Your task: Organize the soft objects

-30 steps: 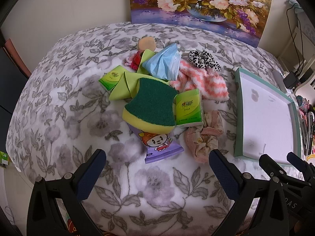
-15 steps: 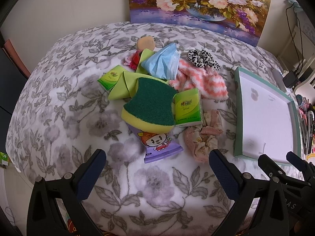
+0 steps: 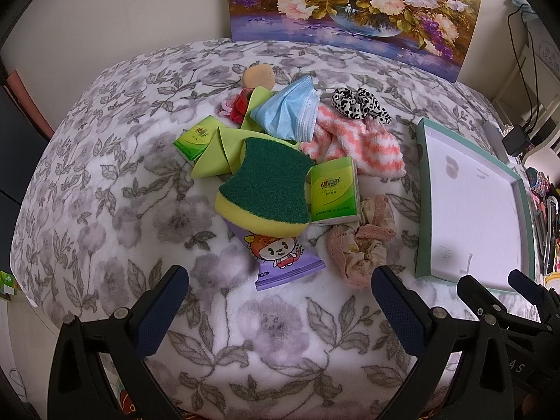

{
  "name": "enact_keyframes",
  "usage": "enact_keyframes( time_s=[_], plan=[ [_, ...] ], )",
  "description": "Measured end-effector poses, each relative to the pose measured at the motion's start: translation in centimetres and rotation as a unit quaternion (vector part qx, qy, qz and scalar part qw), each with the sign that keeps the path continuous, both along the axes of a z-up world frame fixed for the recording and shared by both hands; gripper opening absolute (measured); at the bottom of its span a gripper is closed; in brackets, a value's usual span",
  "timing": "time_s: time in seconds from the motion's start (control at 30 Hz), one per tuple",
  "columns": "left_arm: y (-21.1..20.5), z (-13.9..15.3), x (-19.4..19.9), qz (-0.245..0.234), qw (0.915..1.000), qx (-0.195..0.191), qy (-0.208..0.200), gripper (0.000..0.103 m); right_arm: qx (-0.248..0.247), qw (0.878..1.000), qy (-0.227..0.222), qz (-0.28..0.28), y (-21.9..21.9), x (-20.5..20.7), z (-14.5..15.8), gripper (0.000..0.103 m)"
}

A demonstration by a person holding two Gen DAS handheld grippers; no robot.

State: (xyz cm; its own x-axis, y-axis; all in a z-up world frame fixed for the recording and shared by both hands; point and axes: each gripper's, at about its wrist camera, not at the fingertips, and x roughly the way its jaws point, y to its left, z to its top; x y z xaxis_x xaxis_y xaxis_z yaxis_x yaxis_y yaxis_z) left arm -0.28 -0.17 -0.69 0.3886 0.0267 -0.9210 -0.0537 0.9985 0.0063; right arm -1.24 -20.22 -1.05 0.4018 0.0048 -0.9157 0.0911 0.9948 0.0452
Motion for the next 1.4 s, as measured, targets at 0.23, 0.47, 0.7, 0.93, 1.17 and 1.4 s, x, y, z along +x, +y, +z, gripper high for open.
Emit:
enact_keyframes(
  time_s=[0.23,0.47,0.7,0.93,1.17,1.4],
  plan=[
    [0.0,-0.1,0.0,0.000,1.0000,-0.001,0.001,0.103,-0.001,1.000,0.000,0.000,0.1,-0.1,-0.1,0.103],
    [2.2,0.5,1.1,0.044,0.9985,-0.034,0.000,0.103,0.002,1.000,-0.009,0.013,0.8,0.2,0.2,0.103],
    [5.2,2.3,3.3,0.105,0.9921,-0.068,-0.010,0.103,0.036,0.998,-0.013,0.050,4.1,2.3,1.3,0.103],
    [5.6,2.7,5.2,0.139,0.9876,-0.068,-0.027,0.103,0.045,0.996,0.012,0.082,7.5,5.3,-0.4,0.100],
    [5.5,-0.8,6.4,0.143,0.9877,-0.055,0.031,0.103,0.049,0.994,0.047,0.090,8.4,7.1,-3.0,0.091],
    [5.0,-2.4,7.2,0.133,0.9882,-0.046,0.061,0.103,0.059,0.991,0.067,0.099,9.1,7.8,-4.7,0.082]
  ],
)
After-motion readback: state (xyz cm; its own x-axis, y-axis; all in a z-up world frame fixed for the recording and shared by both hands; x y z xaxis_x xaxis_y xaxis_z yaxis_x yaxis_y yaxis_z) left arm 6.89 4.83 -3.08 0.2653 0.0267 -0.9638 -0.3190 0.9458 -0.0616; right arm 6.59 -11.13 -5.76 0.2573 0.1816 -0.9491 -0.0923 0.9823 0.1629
